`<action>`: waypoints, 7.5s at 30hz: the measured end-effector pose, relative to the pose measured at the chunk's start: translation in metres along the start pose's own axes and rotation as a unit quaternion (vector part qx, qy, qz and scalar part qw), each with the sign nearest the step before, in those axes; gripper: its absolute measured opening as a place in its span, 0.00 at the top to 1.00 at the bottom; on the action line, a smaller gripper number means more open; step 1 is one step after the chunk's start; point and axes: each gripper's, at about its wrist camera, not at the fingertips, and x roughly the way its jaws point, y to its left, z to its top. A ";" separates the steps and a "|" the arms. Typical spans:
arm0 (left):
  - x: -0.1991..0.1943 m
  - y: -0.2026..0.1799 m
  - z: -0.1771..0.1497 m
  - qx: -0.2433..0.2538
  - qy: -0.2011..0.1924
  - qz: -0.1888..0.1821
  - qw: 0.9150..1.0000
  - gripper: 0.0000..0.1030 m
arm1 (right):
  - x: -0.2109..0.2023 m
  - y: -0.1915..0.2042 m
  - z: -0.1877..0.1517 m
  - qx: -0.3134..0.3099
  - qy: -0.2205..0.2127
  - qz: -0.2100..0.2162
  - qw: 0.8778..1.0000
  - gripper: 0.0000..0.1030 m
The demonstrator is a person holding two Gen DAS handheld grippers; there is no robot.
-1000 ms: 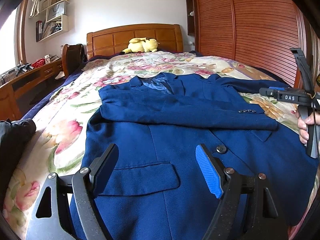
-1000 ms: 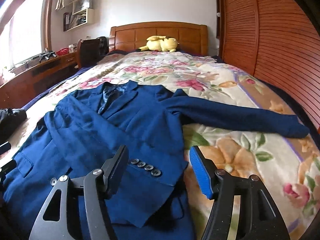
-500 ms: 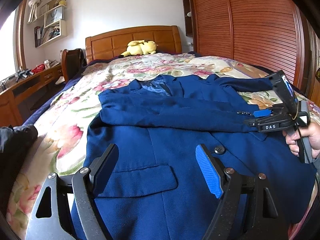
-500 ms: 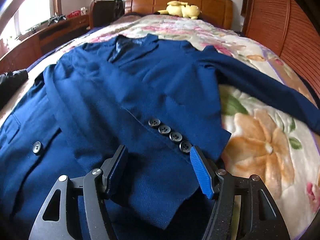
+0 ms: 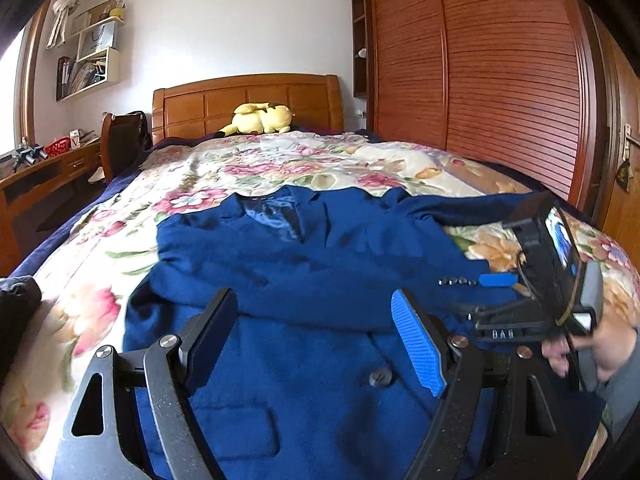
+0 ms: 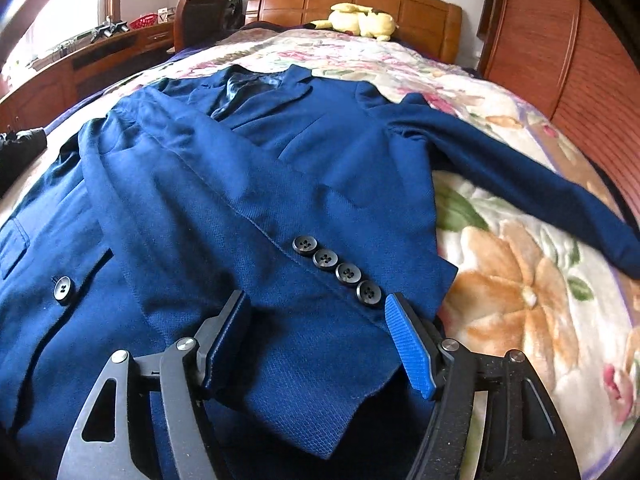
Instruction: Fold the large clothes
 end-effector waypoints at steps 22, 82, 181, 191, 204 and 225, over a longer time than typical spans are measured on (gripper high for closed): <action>0.033 -0.031 -0.009 0.036 0.036 -0.002 0.999 0.22 | -0.016 -0.184 0.000 0.029 -0.024 -0.123 0.992 0.31; -0.022 0.015 -0.003 -0.003 -0.006 -0.020 1.000 0.22 | -0.096 -0.172 0.101 0.050 -0.104 -0.135 0.984 0.94; 0.033 0.123 -0.013 0.016 0.177 0.050 0.983 0.22 | -0.009 0.087 0.013 -0.011 -0.034 0.055 0.998 0.38; 0.083 0.151 -0.005 -0.024 0.216 0.047 0.975 0.25 | -0.009 0.085 0.013 -0.006 -0.035 0.064 0.997 0.38; 0.105 0.144 -0.018 -0.010 0.234 0.012 0.972 0.61 | -0.005 0.088 0.015 -0.011 -0.032 0.073 0.997 0.38; -0.039 0.068 -0.015 0.041 0.109 -0.052 0.992 0.95 | -0.038 0.032 0.006 0.039 -0.076 0.051 0.995 0.38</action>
